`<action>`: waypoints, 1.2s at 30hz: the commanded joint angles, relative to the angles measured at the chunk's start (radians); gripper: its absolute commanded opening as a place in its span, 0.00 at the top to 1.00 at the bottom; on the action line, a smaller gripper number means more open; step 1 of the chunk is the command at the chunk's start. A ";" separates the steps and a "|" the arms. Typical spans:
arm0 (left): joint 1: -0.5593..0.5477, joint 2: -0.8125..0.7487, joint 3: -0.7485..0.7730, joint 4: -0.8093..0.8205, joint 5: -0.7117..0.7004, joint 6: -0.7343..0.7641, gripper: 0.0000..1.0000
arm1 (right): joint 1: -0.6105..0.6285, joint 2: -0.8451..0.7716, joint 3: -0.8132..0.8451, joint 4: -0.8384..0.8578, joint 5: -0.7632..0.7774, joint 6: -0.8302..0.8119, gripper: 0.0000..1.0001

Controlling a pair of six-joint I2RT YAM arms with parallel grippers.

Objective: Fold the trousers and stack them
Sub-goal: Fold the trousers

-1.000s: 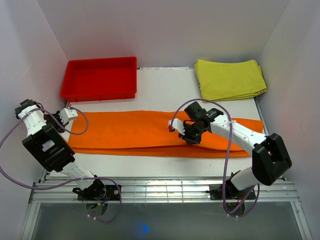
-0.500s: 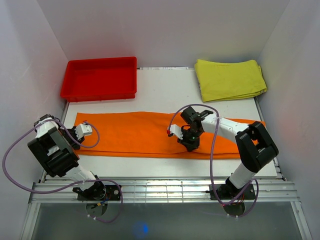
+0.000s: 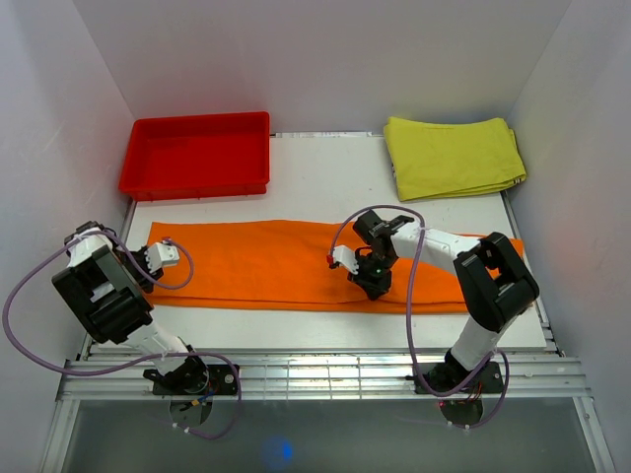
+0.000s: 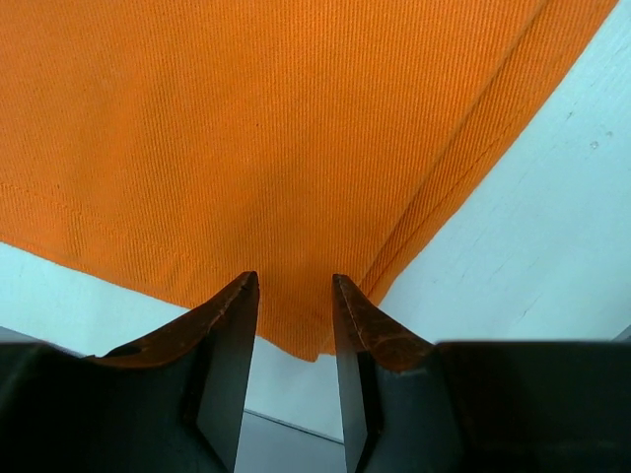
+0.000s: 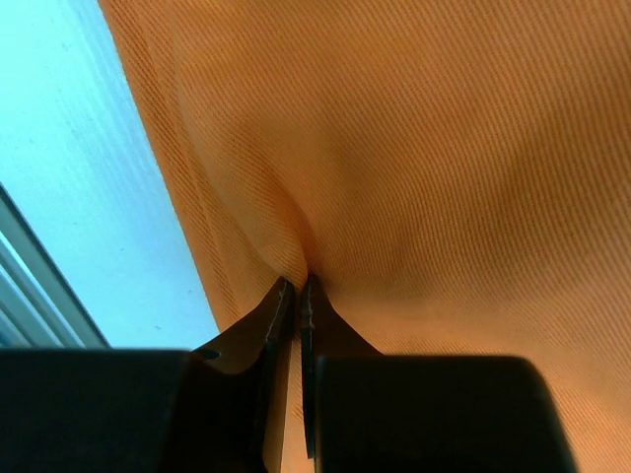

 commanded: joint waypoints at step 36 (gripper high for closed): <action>-0.006 -0.001 0.036 0.053 -0.044 0.005 1.00 | 0.021 0.292 0.137 -0.053 0.024 0.181 0.92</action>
